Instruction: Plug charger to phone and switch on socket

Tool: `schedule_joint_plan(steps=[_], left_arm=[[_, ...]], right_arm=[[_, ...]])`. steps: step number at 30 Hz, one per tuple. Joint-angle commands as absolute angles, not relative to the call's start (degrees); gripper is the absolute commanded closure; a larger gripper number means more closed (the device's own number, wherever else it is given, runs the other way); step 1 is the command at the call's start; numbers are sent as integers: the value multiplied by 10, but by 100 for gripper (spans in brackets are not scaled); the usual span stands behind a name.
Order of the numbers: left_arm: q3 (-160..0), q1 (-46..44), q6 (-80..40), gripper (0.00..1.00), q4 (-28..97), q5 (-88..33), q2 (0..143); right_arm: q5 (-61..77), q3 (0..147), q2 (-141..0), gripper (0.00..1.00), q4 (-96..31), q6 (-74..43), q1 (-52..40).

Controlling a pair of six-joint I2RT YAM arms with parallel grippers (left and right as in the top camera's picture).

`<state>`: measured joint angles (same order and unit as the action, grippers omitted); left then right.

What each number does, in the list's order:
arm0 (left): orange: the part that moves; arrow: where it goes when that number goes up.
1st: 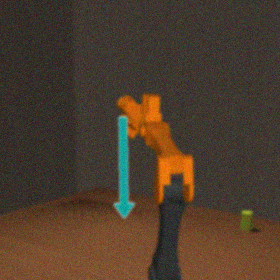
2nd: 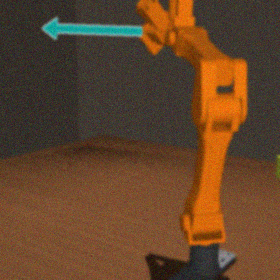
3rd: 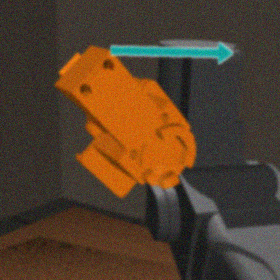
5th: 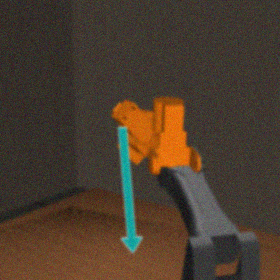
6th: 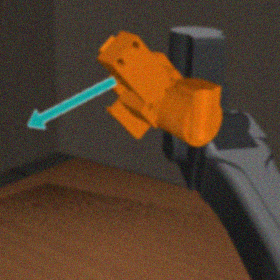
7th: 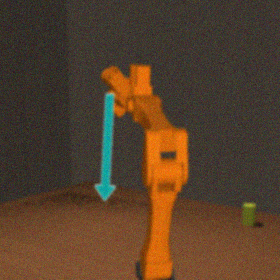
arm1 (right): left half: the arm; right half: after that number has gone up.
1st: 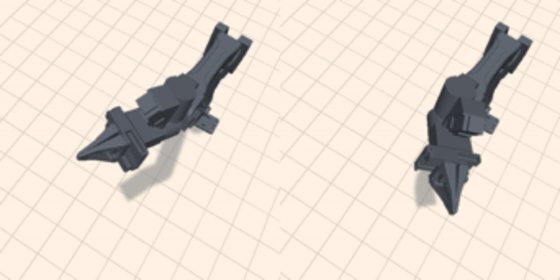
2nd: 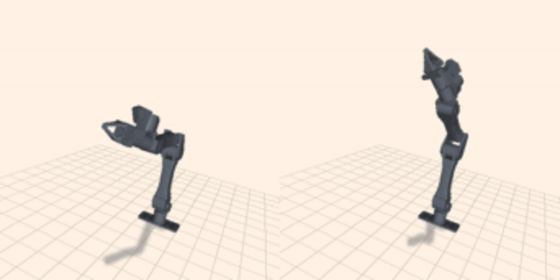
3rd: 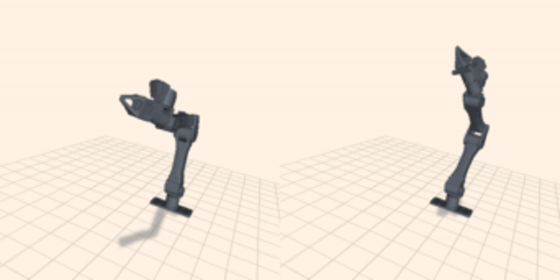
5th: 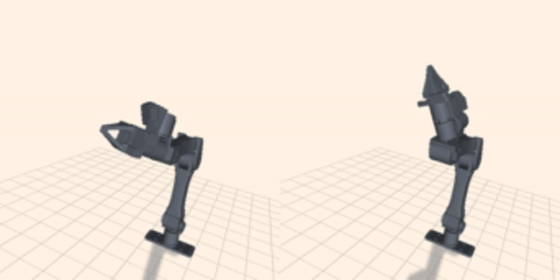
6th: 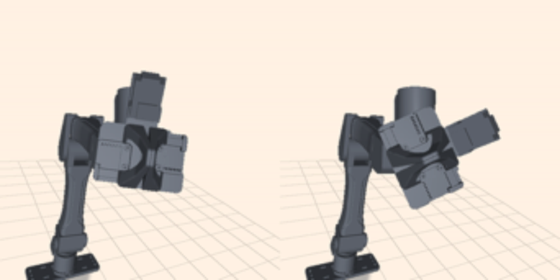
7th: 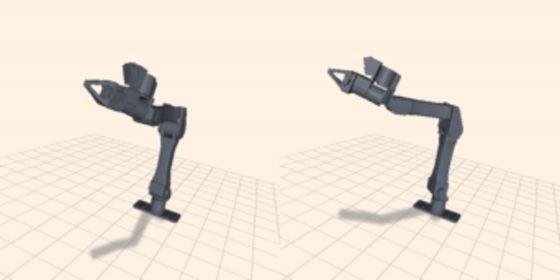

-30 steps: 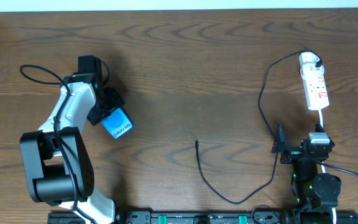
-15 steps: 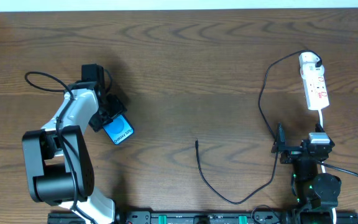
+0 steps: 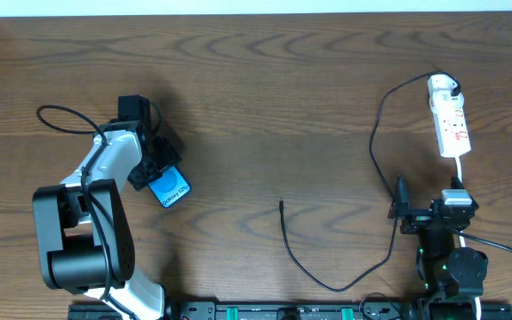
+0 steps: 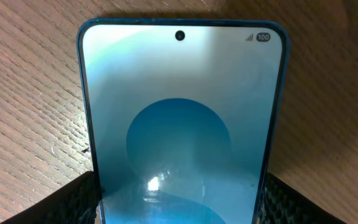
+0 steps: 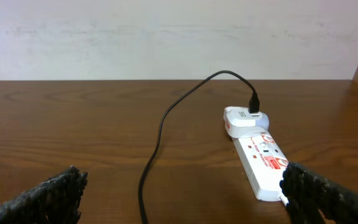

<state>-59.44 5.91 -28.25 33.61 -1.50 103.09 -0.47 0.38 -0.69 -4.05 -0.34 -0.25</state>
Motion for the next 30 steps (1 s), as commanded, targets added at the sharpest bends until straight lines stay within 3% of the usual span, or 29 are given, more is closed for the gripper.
schedule_joint_plan(steps=[1,2,8,12,30], left_arm=[[-587,60,-281,71,335,-8,1033],[-587,60,-281,69,335,-8,1033],[-587,60,-281,31,335,-8,1033],[-587,60,-281,17,335,-8,1033],[-587,60,-293,7,350,-8,1033]], right_arm=[[-9,3,-3,1,-43,5,-6],[-9,3,-3,1,-43,5,-6],[-9,3,-3,1,-43,5,-6],[-9,3,-3,1,-43,5,-6],[-9,3,-3,1,-43,5,-6]])
